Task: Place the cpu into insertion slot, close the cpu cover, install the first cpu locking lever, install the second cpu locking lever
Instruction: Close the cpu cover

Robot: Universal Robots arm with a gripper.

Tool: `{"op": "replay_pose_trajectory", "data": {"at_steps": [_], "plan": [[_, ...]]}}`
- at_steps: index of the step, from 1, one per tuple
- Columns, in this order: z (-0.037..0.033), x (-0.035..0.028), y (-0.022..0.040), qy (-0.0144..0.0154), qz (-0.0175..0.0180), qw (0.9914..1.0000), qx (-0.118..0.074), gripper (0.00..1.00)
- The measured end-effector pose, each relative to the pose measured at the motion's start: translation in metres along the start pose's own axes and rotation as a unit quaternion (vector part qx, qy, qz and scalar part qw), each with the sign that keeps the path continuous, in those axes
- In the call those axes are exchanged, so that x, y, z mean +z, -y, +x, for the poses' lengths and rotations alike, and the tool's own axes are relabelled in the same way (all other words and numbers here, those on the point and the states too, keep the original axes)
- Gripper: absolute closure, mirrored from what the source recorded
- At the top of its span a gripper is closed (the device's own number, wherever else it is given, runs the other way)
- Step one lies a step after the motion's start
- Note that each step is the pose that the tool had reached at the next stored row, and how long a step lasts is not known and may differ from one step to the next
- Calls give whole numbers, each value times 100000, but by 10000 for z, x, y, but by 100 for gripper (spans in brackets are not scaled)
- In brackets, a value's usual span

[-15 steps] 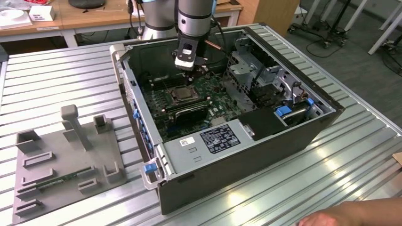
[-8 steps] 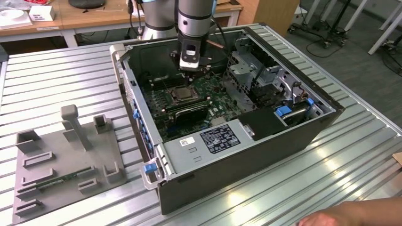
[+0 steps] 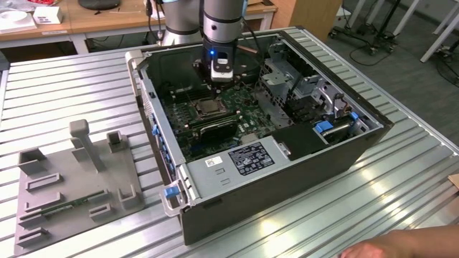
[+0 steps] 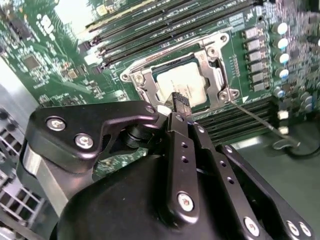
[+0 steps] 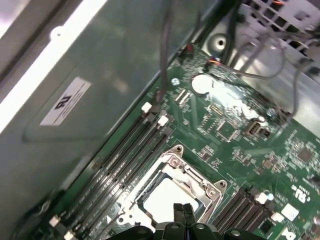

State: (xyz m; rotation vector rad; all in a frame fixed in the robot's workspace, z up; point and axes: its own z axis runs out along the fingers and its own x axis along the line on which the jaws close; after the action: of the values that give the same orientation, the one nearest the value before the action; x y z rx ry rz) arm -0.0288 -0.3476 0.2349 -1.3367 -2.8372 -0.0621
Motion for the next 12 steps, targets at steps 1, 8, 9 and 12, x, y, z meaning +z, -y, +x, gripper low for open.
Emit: {"op": "replay_pose_trajectory", "data": {"at_steps": [1, 8, 9, 12], "plan": [[0, 2, 0, -29, 14, 99996, -890, 90], [0, 15, 1, -245, 154, 99738, -7228, 90], [0, 17, 1, -275, 172, 99668, -8130, 90], [-1, 22, 1, -369, 230, 99404, -10896, 90]]}}
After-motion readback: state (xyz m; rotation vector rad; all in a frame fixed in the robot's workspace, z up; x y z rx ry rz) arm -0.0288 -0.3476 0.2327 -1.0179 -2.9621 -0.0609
